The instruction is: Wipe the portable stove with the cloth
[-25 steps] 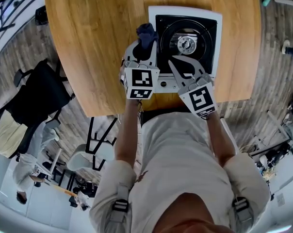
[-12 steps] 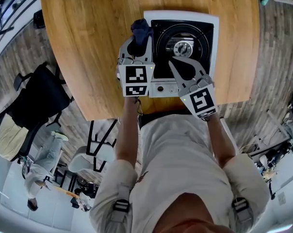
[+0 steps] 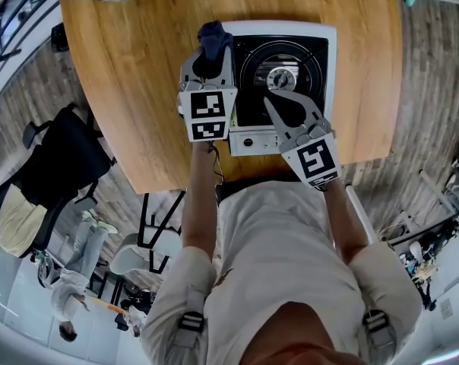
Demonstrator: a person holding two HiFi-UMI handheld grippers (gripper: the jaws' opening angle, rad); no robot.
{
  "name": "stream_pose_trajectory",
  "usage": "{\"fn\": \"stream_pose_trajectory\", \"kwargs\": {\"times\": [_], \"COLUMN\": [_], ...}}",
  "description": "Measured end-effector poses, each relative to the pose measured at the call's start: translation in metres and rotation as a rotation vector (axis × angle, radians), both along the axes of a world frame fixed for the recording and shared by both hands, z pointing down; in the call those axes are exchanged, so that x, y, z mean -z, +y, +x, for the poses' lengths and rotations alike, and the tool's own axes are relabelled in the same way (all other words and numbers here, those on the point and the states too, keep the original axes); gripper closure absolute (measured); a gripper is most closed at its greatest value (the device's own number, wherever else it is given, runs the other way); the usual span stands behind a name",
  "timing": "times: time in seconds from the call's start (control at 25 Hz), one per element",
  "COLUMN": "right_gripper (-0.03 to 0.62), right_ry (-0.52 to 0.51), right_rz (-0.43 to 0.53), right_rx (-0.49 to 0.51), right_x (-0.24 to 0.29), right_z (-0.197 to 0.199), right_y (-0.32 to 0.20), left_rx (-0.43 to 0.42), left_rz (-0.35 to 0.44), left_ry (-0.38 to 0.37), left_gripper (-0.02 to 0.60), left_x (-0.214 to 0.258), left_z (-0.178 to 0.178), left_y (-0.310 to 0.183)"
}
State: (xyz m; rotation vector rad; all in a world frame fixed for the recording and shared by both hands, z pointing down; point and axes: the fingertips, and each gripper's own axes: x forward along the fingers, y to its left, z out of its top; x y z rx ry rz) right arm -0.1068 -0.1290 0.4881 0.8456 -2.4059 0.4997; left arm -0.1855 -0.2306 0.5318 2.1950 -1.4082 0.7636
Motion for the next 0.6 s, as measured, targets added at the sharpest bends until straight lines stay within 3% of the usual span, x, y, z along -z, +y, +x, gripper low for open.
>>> {"fn": "stream_pose_trajectory", "kwargs": {"times": [0.6], "right_gripper": [0.574], "right_ry": [0.01], "right_rz": [0.033], "right_rx": [-0.038], "right_x": [0.017], "right_z": [0.013], "right_y": [0.007], "left_rx": [0.004], "left_rz": [0.022], "left_ry": [-0.04], "left_gripper": [0.485], "left_x": [0.009], "left_z": [-0.002], "left_y": [-0.012]}}
